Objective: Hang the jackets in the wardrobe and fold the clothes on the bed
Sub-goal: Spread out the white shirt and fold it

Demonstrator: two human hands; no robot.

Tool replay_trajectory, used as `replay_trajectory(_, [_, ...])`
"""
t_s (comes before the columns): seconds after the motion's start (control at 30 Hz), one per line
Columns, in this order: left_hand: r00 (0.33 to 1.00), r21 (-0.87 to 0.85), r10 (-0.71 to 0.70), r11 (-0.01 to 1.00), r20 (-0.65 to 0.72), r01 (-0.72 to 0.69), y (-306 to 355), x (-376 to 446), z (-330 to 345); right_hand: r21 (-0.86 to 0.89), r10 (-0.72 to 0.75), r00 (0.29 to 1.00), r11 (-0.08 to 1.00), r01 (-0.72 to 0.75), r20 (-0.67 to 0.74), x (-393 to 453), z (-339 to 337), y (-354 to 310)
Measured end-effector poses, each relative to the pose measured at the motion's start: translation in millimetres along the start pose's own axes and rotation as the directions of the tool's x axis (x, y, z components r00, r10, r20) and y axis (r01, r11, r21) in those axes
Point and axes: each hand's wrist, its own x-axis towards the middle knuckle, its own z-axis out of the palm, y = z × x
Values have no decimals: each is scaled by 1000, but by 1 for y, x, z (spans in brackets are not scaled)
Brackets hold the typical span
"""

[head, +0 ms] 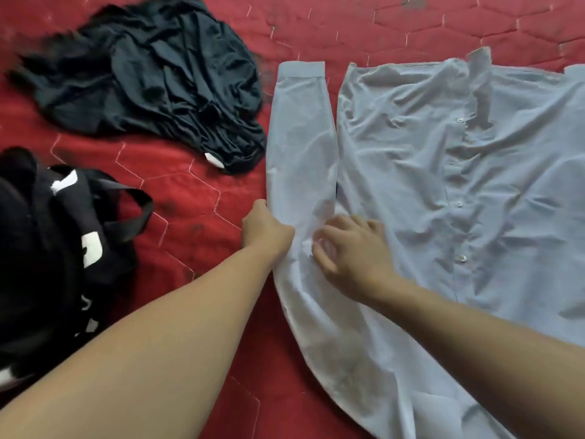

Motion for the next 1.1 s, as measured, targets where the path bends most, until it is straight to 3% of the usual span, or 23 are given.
replay_trajectory(0.1, [999, -110, -33, 993, -27, 30, -23, -6, -22, -80, 69, 993, 995, -61, 99, -9, 9, -13])
replay_trajectory(0.23, [984, -199, -158, 970, -84, 139, -73, -18, -59, -141, 11, 979, 990, 18, 204, -40, 12, -23])
replay_trajectory(0.33, [955, -394, -250, 871, 159, 293, -91, -29, -72, -197, -45, 972, 976, 92, 232, -76, 21, -30])
replay_trajectory(0.43, [899, -468, -224, 792, 375, 393, -90, -34, -65, -233, -30, 961, 968, 97, 275, -108, 37, -39])
replay_trajectory(0.63, [924, -517, -152, 791, 352, 327, -70, -31, -56, -166, -66, 980, 981, 99, 189, -163, 63, -54])
replay_trajectory(0.77, [833, -526, -188, 698, 521, 486, -51, -23, -57, -169, -134, 986, 974, 150, 102, -191, 72, -60])
replay_trajectory(0.87, [833, -621, -146, 602, 533, 503, -23, -19, -65, -101, -29, 998, 994, 33, 47, -173, 57, -71])
replay_trajectory(0.93, [890, -738, -55, 538, 452, 408, 0, -19, -75, 111, 125, 992, 986, -125, 5, -143, 36, -80])
replay_trajectory(1.0, [965, -764, 141, 640, 222, 83, 23, -31, -80, 484, 346, 938, 820, -307, 9, -96, 2, -84])
replay_trajectory(1.03, [944, -690, 305, 711, 126, -138, 33, -45, -81, 678, 462, 887, 646, -350, 18, -71, -19, -81])
replay_trajectory(1.1, [761, -489, 626, 724, 170, -486, 49, -77, -72, 923, 563, 806, 185, -337, 182, -28, -62, -63])
